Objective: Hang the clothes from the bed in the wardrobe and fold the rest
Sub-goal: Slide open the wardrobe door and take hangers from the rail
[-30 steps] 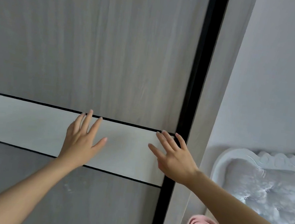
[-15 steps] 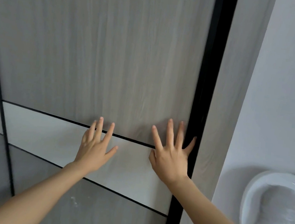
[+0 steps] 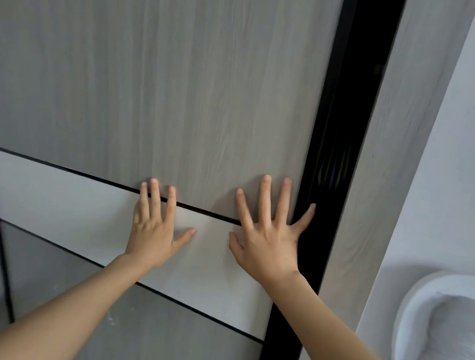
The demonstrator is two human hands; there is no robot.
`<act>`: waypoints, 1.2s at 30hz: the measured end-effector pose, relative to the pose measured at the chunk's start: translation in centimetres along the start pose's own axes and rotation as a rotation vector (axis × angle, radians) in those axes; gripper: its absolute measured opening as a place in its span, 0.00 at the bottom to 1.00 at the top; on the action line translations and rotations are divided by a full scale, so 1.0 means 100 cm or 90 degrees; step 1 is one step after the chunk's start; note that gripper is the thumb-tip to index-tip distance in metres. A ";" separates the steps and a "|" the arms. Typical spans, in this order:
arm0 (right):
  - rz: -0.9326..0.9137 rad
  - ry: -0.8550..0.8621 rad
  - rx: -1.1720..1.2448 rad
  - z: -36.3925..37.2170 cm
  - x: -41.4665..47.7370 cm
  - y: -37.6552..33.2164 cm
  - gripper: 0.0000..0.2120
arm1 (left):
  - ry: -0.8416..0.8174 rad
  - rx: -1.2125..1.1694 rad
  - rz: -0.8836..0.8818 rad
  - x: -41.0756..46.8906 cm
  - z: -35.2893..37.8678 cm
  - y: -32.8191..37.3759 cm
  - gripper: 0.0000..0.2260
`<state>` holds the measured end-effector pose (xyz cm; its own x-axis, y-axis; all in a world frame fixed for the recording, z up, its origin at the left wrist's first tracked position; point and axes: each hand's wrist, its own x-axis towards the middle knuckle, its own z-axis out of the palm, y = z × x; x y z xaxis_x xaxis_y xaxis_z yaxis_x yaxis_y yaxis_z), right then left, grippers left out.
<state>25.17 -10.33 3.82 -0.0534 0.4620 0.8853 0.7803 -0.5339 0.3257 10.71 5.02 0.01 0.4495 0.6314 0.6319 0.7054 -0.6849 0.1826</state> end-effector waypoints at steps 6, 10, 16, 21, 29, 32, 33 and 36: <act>-0.005 0.031 -0.022 0.012 0.006 -0.022 0.34 | 0.000 -0.002 -0.003 0.009 0.006 -0.024 0.44; -0.007 0.044 -0.041 0.018 0.015 -0.039 0.34 | 0.024 0.007 -0.006 0.016 0.003 -0.042 0.44; -0.013 0.056 -0.052 0.028 0.028 -0.075 0.34 | 0.038 0.033 -0.017 0.024 0.002 -0.083 0.43; -0.001 0.089 -0.050 0.044 0.046 -0.115 0.30 | 0.065 0.010 -0.014 0.035 0.007 -0.129 0.38; -0.010 0.127 -0.082 0.064 0.079 -0.175 0.30 | 0.088 -0.034 0.015 0.060 0.008 -0.197 0.38; -0.012 0.109 -0.087 0.068 0.086 -0.202 0.28 | 0.074 -0.051 0.020 0.063 0.011 -0.227 0.37; -0.010 0.098 -0.094 0.069 0.091 -0.214 0.27 | 0.062 -0.054 0.026 0.066 0.011 -0.240 0.37; -0.007 0.075 -0.085 0.073 0.098 -0.231 0.25 | 0.056 -0.059 0.025 0.069 0.016 -0.260 0.37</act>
<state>11.18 11.66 2.55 -0.1412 0.3861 0.9116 0.6900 -0.6219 0.3703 -3.62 27.78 -1.58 0.4230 0.5716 0.7031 0.6330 -0.7417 0.2221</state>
